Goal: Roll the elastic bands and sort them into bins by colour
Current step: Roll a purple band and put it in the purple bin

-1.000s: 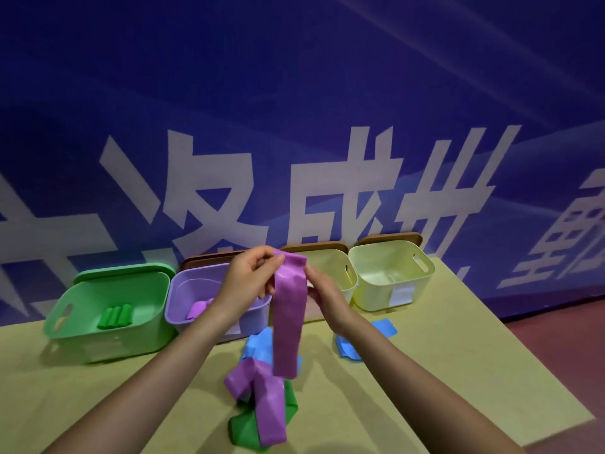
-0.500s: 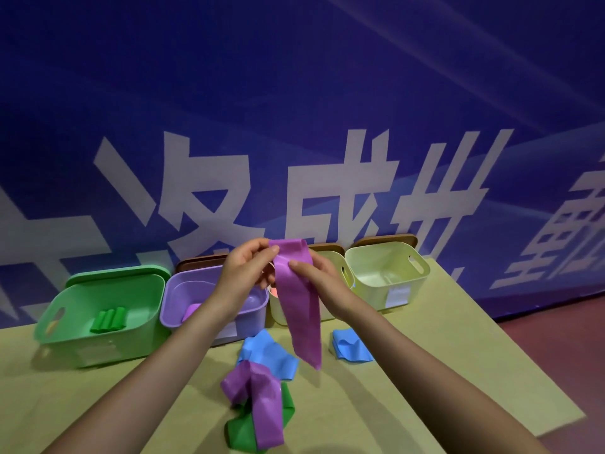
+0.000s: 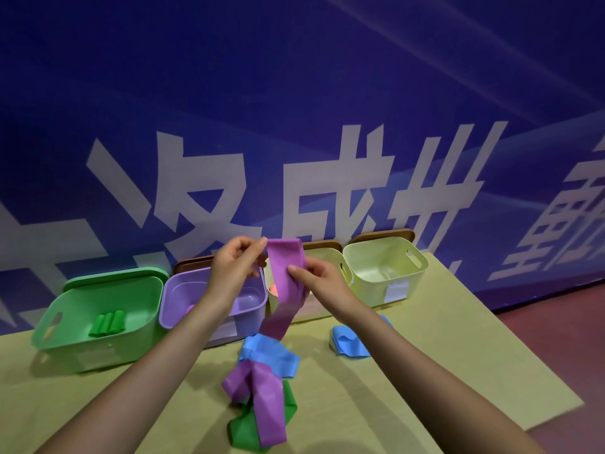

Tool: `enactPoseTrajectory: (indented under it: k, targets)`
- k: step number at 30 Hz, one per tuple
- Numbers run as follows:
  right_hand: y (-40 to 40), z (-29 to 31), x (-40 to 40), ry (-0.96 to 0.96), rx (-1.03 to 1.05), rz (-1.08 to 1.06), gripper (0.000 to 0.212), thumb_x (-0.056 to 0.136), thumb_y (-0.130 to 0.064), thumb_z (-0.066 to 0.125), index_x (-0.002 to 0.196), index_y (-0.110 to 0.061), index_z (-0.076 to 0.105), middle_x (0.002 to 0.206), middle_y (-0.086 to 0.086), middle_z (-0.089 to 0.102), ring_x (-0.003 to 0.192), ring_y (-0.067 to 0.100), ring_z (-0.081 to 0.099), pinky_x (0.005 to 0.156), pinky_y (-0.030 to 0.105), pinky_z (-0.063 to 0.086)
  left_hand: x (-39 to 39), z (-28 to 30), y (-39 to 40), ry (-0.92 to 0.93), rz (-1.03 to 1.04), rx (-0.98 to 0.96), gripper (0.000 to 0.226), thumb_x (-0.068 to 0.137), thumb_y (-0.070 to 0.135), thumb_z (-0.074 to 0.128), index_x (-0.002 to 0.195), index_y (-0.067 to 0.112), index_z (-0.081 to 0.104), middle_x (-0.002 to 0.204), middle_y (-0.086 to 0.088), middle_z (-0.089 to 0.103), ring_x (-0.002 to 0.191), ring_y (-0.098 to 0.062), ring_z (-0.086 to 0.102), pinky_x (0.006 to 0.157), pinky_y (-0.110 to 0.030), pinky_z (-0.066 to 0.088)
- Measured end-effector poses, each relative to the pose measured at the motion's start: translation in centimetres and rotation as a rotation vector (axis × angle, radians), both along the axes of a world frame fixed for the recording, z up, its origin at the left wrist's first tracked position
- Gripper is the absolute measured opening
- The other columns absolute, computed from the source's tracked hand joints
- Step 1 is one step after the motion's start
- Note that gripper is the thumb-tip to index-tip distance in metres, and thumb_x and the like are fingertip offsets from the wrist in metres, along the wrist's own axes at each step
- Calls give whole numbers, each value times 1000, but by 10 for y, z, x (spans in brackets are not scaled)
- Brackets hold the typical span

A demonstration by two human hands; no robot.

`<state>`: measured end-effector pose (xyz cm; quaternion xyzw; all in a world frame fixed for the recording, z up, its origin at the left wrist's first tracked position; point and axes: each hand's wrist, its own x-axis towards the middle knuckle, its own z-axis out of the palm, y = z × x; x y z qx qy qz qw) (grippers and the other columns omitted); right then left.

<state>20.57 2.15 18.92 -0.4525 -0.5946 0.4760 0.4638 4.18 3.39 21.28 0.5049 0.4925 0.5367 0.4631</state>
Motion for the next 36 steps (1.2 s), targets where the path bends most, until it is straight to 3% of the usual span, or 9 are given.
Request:
enactPoseTrajectory:
  k: [4,9,12,15,20,23,27,33,36]
  targets:
    - [0,2,1,-27,-6,2,17,96,-9,53,91,3,64,72,2,56,64,10,48,52,19,38,10,-4,-6,-53,-197,-141,30,97,38,47,102,13,63,94,-12,68,87,-22,65,80,-39,52]
    - [-4,3,3,-58,-55,26,23,97,-7,51,77,-15,60,64,-7,55,54,-2,48,53,13,38,20,-6,-15,-96,-214,-3,24,95,20,51,106,5,66,79,6,72,74,-6,67,67,-17,52]
    - [-6,-3,3,-79,-82,38,18,96,-8,51,86,-4,66,73,4,56,64,9,49,57,20,39,18,-4,-18,-40,-252,58,28,88,30,55,107,15,69,96,5,74,92,-6,68,77,-16,52]
    - [-9,-6,3,-115,-101,26,21,93,-9,52,91,8,64,75,11,53,67,16,47,56,24,36,18,-5,-21,67,-267,102,23,91,17,58,112,17,66,106,1,71,102,-3,64,84,-12,48]
    - [-13,-3,5,-133,-127,14,36,99,-16,50,63,-17,51,52,-9,45,44,1,39,45,16,30,17,-15,-25,15,-326,69,27,97,20,44,118,19,61,109,9,66,97,5,62,83,-12,47]
    - [-14,-2,6,-163,-80,0,42,100,-25,49,59,-14,44,52,-7,36,44,3,31,43,16,25,19,-27,-28,-81,-273,-7,24,98,11,44,102,22,65,87,12,69,81,2,64,72,-10,49]
    - [-12,-5,9,-188,-48,22,39,100,-26,48,63,-14,43,56,-4,35,49,5,30,47,20,24,19,-46,-25,-127,-129,-135,17,96,11,52,86,10,66,79,-6,61,71,-14,57,60,-14,51]
    - [-15,-9,7,-154,-63,72,35,99,-23,52,65,-13,51,54,-11,42,50,1,35,48,16,28,18,-49,-17,-319,-43,-193,18,96,15,51,85,10,64,77,-6,64,71,-14,61,66,-22,53]
    - [-19,-18,11,-44,-175,138,18,92,-21,63,75,-16,66,64,-9,57,58,4,49,54,19,37,5,-44,1,-518,93,-248,18,96,19,53,103,5,63,92,-9,67,84,-17,64,78,-29,53]
